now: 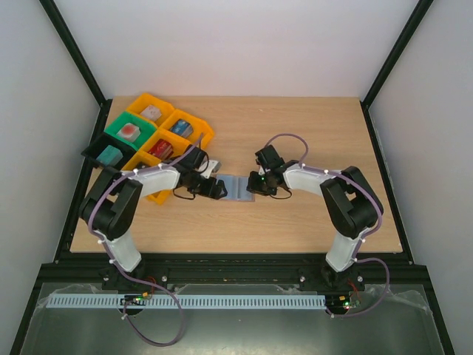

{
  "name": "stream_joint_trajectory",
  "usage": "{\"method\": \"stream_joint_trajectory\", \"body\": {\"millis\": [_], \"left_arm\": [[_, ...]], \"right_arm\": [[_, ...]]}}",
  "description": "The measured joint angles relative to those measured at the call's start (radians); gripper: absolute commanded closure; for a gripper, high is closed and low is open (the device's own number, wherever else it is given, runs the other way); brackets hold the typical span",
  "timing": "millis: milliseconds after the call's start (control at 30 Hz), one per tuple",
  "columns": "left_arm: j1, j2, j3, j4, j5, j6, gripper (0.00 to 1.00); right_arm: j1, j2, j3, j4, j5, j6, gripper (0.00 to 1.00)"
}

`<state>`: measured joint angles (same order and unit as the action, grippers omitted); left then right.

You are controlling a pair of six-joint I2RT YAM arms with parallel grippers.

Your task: Take the credit cards out of the card holder

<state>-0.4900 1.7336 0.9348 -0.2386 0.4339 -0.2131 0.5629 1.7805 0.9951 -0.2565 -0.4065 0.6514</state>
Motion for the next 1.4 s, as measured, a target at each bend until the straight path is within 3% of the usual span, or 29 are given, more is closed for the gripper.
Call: {"method": "stream_joint_trajectory", "body": {"millis": [267, 433, 633, 867, 1133, 1400], "left_arm": [[-0.017, 0.061, 0.066, 0.021, -0.009, 0.011, 0.16], [-0.031, 0.074, 0.074, 0.039, -0.008, 0.018, 0.25], [-0.04, 0.105, 0.097, 0.051, -0.003, 0.031, 0.47], [-0.045, 0.118, 0.098, 0.055, 0.01, 0.048, 0.96], [-0.046, 0.095, 0.092, 0.037, -0.035, 0.085, 0.98], [-0.009, -0.093, 0.156, -0.098, -0.046, 0.21, 0.98]], "right_arm": [[-0.002, 0.012, 0.001, 0.026, -0.061, 0.0, 0.81], [-0.005, 0.021, 0.001, 0.047, -0.099, 0.002, 0.82], [-0.005, 0.034, 0.001, 0.081, -0.139, 0.007, 0.82], [-0.004, 0.042, 0.002, 0.109, -0.172, 0.008, 0.82], [-0.033, 0.002, 0.01, 0.089, -0.179, -0.025, 0.77], [-0.204, -0.306, 0.012, 0.077, -0.223, -0.122, 0.65]]}}
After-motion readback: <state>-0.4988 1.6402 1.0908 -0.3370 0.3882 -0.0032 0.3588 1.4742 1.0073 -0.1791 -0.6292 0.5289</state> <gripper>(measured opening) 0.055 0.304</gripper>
